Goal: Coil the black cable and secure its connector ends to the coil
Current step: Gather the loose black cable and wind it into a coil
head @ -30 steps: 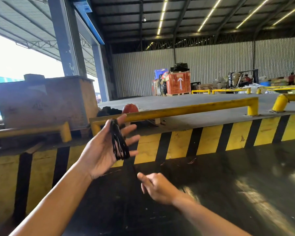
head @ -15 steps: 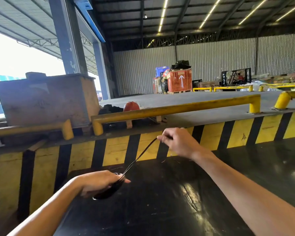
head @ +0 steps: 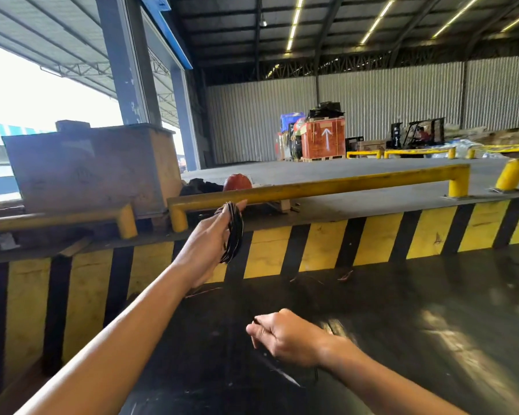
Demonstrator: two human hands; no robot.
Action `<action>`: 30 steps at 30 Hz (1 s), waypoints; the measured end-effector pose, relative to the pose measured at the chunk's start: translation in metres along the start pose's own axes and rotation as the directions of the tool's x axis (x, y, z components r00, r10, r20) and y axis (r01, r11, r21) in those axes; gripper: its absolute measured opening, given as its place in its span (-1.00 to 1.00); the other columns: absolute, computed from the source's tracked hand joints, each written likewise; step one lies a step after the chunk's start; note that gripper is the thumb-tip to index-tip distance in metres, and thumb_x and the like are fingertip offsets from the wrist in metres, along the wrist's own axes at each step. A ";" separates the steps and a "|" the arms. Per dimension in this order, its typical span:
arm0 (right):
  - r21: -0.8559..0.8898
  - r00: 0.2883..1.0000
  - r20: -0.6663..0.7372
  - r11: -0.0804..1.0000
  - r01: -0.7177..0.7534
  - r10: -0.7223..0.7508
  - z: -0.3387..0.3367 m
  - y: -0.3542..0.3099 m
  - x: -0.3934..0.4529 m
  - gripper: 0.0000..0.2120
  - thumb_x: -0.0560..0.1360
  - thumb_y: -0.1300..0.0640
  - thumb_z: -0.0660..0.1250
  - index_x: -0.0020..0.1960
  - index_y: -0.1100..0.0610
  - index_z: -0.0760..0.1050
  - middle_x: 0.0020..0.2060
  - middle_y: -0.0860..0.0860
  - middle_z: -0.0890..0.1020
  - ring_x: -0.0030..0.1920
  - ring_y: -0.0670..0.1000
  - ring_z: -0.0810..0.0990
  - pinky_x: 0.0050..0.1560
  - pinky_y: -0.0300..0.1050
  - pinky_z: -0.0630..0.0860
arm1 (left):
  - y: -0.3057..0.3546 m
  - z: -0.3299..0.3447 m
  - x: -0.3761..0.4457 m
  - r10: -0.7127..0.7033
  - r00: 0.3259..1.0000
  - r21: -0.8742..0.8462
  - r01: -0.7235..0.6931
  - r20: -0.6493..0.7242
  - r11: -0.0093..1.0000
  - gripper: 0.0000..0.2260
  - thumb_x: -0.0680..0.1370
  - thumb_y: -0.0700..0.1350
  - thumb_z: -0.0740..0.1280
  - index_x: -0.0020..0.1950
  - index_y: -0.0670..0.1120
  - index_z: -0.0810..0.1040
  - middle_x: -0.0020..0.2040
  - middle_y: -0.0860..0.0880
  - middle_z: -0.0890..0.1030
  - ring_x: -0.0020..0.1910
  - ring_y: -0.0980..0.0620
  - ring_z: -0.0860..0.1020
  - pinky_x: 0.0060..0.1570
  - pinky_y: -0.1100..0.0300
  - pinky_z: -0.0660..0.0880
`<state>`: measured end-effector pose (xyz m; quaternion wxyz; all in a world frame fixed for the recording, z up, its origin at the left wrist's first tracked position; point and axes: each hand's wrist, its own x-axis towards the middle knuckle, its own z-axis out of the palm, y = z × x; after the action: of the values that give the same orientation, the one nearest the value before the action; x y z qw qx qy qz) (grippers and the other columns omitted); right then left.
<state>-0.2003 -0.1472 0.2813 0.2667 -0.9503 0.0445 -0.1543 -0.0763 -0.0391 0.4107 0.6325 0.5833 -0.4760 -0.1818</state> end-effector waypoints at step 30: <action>-0.208 0.985 -0.015 0.964 0.168 -0.175 -0.056 -0.036 -0.020 -0.67 0.58 -0.16 0.10 -0.13 0.04 0.46 -0.42 -0.09 0.50 -0.43 -0.11 0.47 -0.37 -0.09 0.46 | -0.054 -0.013 -0.022 -0.275 0.958 0.584 0.181 0.076 0.791 -0.61 0.60 0.19 0.08 0.20 0.09 0.61 -0.15 -0.02 0.67 -0.14 -0.02 0.66 -0.23 0.17 0.42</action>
<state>-0.2373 -0.1409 0.3401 0.1516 -0.9704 -0.0175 -0.1872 -0.0591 -0.0278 0.3545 0.3622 0.7829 -0.4828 -0.1511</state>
